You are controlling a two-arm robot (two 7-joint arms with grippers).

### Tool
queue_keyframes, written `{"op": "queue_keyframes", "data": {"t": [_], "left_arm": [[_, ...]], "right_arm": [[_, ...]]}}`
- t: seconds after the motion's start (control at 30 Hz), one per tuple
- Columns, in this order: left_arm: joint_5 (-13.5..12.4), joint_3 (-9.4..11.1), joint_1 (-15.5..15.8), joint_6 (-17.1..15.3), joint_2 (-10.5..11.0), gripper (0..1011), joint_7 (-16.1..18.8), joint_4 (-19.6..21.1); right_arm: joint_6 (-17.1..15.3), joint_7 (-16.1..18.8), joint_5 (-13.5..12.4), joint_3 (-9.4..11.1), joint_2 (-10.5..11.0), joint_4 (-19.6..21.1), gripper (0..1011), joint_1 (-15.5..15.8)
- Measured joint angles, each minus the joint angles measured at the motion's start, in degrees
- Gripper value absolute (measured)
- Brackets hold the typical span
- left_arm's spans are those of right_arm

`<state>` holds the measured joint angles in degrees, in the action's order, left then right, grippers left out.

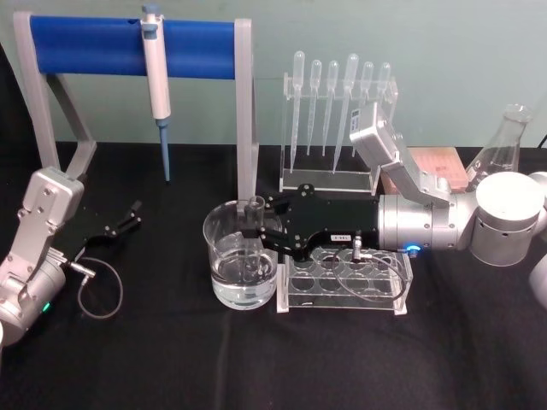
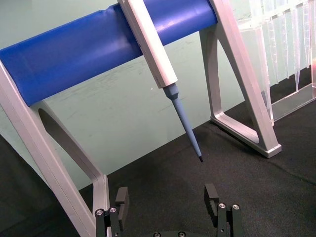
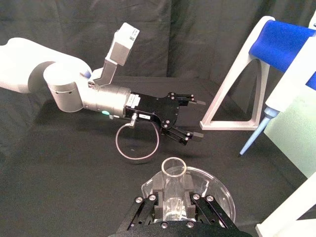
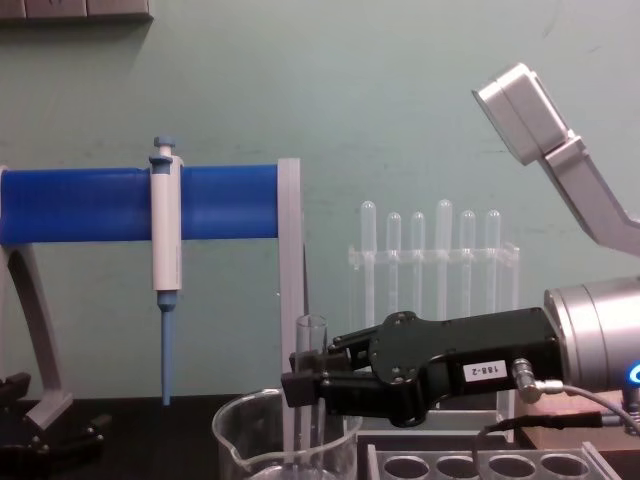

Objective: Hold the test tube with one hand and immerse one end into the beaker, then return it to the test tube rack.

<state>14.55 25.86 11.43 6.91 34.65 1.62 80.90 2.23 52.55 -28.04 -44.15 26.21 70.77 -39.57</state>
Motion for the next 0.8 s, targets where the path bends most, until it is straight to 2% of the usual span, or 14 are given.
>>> {"op": "queue_keyframes", "data": {"t": [0.8], "left_arm": [[0.0, 0.0, 0.0, 0.0, 0.0, 1000, 0.0, 0.0]], "right_arm": [[0.1, 0.1, 0.1, 0.0, 0.0, 0.1, 241, 0.0]]}}
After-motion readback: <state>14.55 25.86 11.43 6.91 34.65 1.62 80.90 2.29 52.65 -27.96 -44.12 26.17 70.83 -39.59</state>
